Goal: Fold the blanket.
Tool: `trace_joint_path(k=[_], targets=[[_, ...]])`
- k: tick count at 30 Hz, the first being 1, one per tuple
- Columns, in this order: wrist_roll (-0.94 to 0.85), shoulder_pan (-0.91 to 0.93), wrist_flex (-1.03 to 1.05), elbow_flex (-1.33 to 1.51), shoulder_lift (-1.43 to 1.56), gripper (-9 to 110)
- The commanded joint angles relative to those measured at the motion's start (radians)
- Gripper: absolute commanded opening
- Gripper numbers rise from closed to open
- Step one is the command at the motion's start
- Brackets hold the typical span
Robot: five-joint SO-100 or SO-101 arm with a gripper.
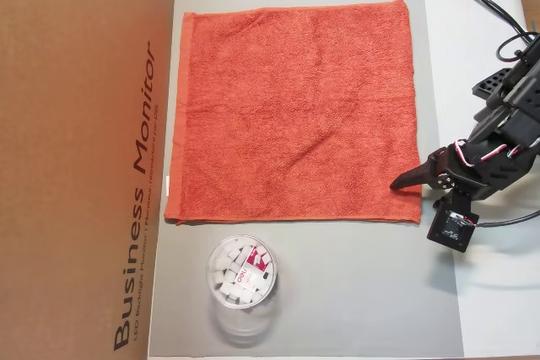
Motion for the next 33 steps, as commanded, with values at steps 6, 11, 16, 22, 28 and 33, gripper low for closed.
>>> trace_joint_path(k=[6,11,16,22,28,33], targets=[[-0.012,0.012,-0.015,-0.109,-0.107,31],[0.003,0.014,-0.015,-0.144,-0.161,31],[0.003,0.017,-0.018,-0.16,-0.201,31],[0.003,0.061,-0.115,-0.158,-0.256,31],[0.005,0.078,-0.147,-0.158,-0.29,31],[0.005,0.061,-0.147,-0.158,-0.296,31]])
